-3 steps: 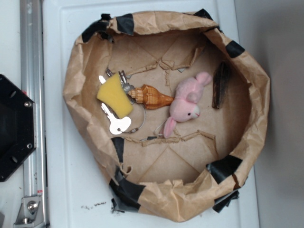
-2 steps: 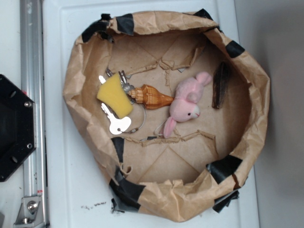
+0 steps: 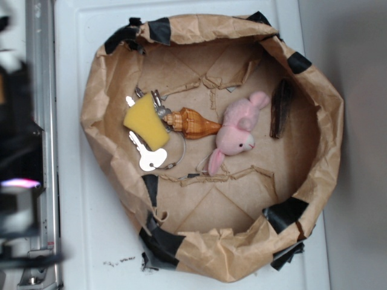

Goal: Grab the green sponge.

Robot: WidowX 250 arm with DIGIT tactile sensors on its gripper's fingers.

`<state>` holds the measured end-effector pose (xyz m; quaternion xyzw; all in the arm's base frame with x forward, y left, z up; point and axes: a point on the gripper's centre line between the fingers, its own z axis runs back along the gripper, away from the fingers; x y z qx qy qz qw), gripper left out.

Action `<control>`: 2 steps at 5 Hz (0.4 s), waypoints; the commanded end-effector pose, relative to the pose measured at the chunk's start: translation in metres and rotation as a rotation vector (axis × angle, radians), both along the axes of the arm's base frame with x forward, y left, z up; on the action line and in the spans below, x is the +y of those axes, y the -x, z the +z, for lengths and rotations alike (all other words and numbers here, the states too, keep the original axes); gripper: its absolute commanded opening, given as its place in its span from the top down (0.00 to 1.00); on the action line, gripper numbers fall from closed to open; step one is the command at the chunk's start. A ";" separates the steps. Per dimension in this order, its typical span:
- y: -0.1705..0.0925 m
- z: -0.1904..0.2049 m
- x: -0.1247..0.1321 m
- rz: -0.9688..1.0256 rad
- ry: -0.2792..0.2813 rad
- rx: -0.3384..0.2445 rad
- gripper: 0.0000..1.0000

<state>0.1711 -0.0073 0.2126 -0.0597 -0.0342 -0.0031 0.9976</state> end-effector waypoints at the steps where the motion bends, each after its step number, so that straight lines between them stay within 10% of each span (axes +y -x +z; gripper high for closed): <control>1: -0.067 -0.035 0.017 0.018 0.002 -0.112 0.00; 2: -0.066 -0.087 0.029 -0.035 -0.041 -0.035 0.00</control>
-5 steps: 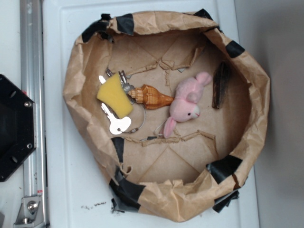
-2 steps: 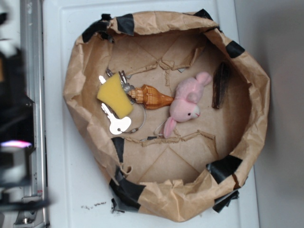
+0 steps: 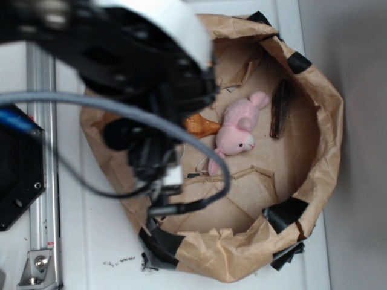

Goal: Grab the green sponge.

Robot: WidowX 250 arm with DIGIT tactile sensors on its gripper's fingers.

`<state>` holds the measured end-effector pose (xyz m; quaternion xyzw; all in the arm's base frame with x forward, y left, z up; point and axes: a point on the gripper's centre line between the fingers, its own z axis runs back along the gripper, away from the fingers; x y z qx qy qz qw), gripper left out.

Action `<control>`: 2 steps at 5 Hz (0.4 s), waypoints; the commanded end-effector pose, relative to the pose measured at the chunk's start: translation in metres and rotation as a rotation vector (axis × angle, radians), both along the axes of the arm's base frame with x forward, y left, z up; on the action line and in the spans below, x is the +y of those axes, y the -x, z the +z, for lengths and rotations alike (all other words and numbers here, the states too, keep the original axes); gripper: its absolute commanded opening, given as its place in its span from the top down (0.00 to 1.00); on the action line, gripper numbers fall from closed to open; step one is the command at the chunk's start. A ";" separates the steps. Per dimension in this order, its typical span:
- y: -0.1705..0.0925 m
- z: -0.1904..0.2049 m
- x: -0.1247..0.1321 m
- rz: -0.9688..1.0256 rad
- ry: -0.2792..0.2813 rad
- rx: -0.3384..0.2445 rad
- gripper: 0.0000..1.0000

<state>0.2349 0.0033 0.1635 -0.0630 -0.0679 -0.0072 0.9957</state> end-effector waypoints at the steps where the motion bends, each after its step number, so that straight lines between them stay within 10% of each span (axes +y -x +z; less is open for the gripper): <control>1: 0.012 -0.078 0.023 -0.097 -0.101 0.110 0.00; 2: 0.030 -0.107 0.034 -0.143 -0.106 0.140 0.00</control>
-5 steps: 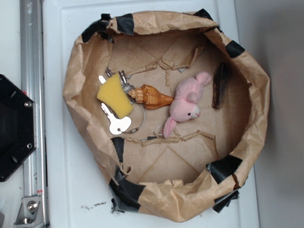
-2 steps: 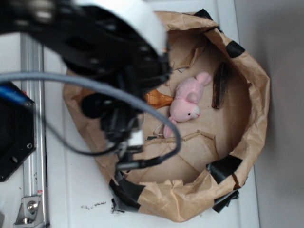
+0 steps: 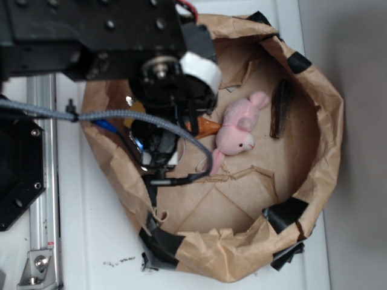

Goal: Grab the green sponge.

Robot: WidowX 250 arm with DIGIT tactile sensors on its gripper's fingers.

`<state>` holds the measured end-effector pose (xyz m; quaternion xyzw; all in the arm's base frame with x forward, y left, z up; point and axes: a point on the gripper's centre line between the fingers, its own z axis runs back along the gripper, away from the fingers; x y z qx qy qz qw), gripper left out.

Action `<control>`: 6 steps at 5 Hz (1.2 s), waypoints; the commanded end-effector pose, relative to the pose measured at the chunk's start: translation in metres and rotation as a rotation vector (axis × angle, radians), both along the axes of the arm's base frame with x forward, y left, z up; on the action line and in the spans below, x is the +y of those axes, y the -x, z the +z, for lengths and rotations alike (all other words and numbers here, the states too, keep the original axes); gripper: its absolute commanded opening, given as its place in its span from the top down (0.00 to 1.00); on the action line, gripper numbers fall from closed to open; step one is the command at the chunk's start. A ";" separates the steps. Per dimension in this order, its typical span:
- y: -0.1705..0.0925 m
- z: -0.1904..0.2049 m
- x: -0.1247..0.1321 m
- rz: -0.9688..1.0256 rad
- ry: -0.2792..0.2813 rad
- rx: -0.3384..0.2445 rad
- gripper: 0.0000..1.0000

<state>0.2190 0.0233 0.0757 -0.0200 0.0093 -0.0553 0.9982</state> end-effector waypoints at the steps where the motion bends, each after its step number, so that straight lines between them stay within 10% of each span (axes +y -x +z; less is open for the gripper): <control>1: -0.005 -0.044 0.012 -0.109 -0.092 0.075 0.00; 2: -0.024 -0.050 0.001 -0.054 -0.160 0.086 1.00; 6: -0.045 0.115 -0.026 0.048 -0.067 -0.183 1.00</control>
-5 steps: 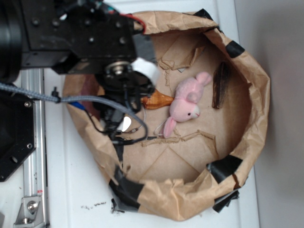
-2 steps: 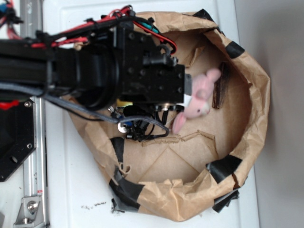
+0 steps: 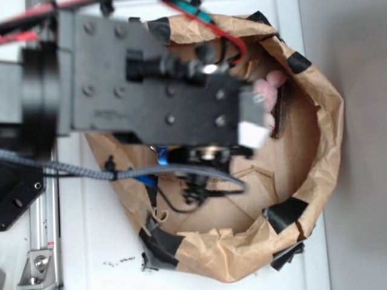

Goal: Grab the green sponge.

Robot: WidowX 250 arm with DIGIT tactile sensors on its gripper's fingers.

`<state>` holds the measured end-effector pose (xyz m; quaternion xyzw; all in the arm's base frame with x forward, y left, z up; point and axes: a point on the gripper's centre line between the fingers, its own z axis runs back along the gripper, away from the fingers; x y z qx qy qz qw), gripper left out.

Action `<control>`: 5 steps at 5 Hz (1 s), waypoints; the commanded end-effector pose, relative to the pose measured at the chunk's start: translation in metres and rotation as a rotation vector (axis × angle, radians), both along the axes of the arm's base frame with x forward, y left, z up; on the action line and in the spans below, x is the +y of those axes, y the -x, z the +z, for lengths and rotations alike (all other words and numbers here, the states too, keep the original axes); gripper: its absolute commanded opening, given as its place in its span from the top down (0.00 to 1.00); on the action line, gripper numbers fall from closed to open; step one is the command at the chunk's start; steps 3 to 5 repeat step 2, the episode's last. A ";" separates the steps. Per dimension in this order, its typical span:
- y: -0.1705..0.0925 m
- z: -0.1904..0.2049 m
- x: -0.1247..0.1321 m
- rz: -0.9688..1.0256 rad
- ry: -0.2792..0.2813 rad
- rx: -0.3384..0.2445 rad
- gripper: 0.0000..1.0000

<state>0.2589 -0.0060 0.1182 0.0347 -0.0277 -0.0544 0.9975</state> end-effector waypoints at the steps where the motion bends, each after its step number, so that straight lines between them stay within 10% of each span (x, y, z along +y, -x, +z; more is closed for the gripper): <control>1: 0.000 0.085 0.006 0.087 0.110 -0.136 1.00; 5: 0.002 0.088 0.007 0.108 0.130 -0.139 1.00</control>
